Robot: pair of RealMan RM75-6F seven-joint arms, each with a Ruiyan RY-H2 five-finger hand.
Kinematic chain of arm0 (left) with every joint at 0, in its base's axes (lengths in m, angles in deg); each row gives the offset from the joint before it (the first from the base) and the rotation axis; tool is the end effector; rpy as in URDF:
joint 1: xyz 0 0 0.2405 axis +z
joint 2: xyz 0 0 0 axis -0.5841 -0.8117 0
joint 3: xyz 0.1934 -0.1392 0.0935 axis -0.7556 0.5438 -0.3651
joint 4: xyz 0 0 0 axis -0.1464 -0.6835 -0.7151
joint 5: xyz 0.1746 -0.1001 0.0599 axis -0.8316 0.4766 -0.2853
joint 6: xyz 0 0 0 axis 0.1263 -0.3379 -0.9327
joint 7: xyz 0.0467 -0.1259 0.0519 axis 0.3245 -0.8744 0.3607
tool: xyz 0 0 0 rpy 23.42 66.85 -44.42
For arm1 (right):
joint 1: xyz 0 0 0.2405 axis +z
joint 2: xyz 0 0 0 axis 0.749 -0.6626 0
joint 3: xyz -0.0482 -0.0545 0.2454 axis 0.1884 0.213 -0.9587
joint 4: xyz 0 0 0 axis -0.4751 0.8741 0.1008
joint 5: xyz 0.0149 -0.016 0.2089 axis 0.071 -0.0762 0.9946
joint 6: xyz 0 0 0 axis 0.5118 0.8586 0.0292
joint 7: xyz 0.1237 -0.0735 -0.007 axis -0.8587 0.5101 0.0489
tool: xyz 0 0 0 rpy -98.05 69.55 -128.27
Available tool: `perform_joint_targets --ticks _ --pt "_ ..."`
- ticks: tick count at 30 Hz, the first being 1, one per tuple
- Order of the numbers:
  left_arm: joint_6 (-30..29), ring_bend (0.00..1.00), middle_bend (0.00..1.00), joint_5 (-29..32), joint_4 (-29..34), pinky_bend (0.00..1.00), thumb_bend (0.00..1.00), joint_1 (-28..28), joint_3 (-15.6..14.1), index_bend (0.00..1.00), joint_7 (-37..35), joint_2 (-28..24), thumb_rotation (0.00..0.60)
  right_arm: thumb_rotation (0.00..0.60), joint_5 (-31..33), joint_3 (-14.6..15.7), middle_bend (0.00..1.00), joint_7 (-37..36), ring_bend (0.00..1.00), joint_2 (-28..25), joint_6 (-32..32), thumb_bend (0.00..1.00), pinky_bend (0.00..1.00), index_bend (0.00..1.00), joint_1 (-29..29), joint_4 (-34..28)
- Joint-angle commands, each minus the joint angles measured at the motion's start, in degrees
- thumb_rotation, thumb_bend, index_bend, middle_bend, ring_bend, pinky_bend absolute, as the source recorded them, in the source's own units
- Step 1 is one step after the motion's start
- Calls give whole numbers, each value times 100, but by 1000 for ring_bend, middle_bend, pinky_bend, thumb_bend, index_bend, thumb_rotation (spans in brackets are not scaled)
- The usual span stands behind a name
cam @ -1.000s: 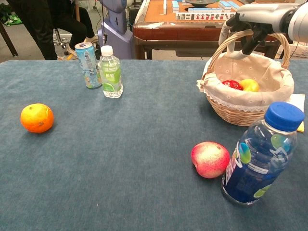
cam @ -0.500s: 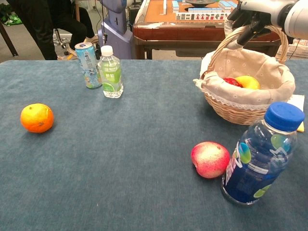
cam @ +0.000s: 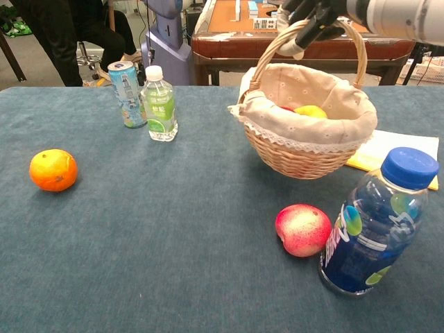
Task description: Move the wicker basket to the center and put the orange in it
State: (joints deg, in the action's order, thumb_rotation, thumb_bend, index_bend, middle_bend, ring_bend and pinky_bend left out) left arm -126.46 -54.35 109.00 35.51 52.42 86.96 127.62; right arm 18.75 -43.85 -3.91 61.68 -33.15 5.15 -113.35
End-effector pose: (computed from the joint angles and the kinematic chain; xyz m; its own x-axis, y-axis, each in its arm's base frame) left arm -0.3039 0.1521 0.1816 0.4337 -0.0020 0.9011 0.8952 0.1153 -0.4306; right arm -0.0589 -0.3980 0.0605 0.1429 -0.2471 0.9584 -0.9622 -0.2615 0.0760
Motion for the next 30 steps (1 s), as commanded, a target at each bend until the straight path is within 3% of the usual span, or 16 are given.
perform_joint_targets --ticks 1,12,18,22,26,30 --pt "-16 420 352 -3 -15 392 74 14 -1 346 -28 -7 600 600 177 -26 716 197 822 263 92 329 974 686 254 82" --pt "-55 420 352 1 -73 386 74 79 -22 346 -148 -67 600 600 617 -210 688 602 786 1252 327 329 974 686 1039 662" --pt "-86 420 352 13 -103 386 74 124 -34 346 -193 -96 600 600 974 -297 594 753 698 1565 232 329 961 652 1356 917" --pt "-90 420 352 7 -110 382 74 134 -37 346 -203 -104 600 600 1186 -279 477 825 576 1585 -3 329 829 472 1486 941" --pt "-106 419 352 -6 -106 361 74 140 -31 346 -196 -108 600 600 1383 -244 284 858 349 1417 -293 329 601 234 1551 840" --pt "-97 419 352 -4 -114 361 74 132 -19 346 -196 -106 600 600 1483 -170 153 805 197 1174 -472 329 448 84 1514 683"
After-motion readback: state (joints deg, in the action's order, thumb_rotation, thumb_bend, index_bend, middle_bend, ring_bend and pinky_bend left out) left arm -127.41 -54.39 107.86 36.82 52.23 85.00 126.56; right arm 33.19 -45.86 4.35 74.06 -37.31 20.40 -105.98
